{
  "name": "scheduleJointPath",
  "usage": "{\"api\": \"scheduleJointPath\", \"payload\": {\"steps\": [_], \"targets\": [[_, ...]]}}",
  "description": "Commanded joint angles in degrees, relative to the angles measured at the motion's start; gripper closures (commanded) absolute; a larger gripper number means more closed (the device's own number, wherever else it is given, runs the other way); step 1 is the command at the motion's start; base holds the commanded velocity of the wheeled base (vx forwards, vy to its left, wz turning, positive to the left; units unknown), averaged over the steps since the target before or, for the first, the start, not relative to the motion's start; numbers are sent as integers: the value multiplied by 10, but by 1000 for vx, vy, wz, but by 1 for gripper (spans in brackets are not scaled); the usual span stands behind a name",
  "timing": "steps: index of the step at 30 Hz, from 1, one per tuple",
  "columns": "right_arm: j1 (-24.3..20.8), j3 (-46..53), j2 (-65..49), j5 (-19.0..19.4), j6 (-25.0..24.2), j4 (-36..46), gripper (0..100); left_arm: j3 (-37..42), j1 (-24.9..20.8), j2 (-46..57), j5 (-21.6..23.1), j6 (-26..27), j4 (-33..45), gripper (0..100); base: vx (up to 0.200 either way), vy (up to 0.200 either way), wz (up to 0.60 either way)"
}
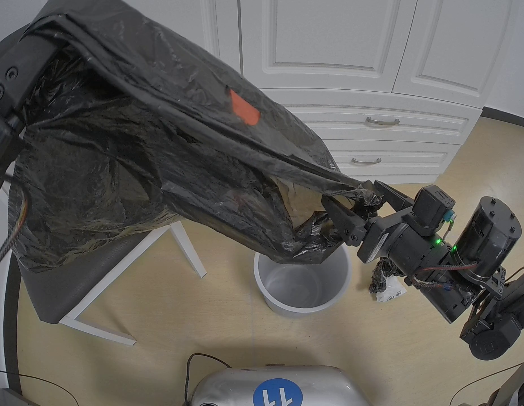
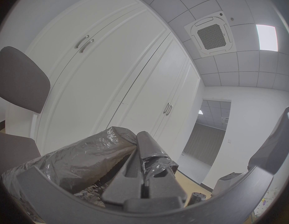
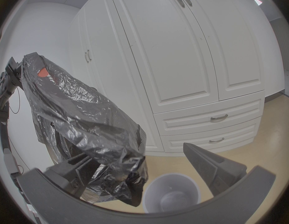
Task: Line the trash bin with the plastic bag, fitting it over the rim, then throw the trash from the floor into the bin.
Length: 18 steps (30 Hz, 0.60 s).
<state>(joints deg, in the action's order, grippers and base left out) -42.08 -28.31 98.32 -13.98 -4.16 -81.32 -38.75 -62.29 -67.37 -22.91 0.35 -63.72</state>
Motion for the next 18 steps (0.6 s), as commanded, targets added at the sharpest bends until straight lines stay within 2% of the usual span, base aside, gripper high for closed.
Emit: {"api": "scheduleJointPath", "payload": {"steps": [1, 16, 17, 18], "targets": [[0, 1, 7, 0, 0, -2, 0, 0, 0, 0, 0, 1, 0, 100, 0, 0, 0], [0, 1, 4, 0, -1, -3, 0, 0, 0, -1, 0, 1, 0, 100, 0, 0, 0], [0, 1, 4, 0, 0, -3, 100, 1, 0, -1, 0, 1, 0, 100, 0, 0, 0], [0, -1, 3, 1, -1, -4, 100, 1, 0, -1, 0, 1, 0, 100, 0, 0, 0]]}}
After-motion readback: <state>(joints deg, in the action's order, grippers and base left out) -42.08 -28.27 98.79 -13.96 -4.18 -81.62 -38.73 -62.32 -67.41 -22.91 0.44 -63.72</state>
